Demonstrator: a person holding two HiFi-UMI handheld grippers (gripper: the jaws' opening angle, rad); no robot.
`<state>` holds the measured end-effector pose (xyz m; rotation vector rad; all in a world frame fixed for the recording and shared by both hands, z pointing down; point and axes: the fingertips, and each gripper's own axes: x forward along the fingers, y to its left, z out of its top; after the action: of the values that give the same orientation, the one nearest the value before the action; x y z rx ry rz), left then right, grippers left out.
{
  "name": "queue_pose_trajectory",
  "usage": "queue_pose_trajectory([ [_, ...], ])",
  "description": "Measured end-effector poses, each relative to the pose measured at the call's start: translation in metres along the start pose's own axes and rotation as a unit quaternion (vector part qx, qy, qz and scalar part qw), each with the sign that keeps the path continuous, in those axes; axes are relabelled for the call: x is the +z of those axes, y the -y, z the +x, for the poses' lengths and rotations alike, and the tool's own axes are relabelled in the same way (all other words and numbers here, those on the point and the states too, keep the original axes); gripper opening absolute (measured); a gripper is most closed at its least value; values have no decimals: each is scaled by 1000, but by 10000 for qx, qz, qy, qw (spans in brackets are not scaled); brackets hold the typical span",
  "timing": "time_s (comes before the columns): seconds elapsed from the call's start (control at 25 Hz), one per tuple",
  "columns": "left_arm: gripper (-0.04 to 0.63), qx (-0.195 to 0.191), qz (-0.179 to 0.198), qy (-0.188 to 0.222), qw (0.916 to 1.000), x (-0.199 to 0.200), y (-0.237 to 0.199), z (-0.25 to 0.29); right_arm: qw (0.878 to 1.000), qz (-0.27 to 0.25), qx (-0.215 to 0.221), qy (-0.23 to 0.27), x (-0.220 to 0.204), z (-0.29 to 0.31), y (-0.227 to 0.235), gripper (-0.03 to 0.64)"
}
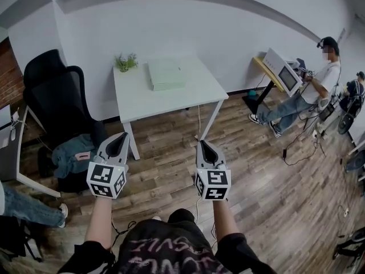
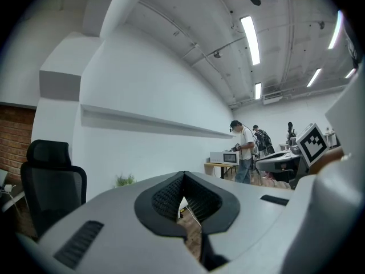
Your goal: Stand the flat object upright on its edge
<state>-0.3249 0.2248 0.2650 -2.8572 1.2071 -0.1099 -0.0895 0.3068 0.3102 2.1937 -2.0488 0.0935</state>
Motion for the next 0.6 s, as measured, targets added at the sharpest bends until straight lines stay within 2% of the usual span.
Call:
queue_pose_trajectory([
  [0.12, 14, -48, -17, 19, 10000, 1, -5, 10, 10000, -20, -46, -23, 0, 7, 3, 28],
  [0.36, 14, -195, 200, 32, 9996, 6, -7, 26, 9998, 48, -200, -6, 2, 27, 17, 28],
  [0.6, 14, -221, 29, -23, 9997, -2, -24, 41, 9996, 68, -286, 15, 9, 42, 19, 28],
])
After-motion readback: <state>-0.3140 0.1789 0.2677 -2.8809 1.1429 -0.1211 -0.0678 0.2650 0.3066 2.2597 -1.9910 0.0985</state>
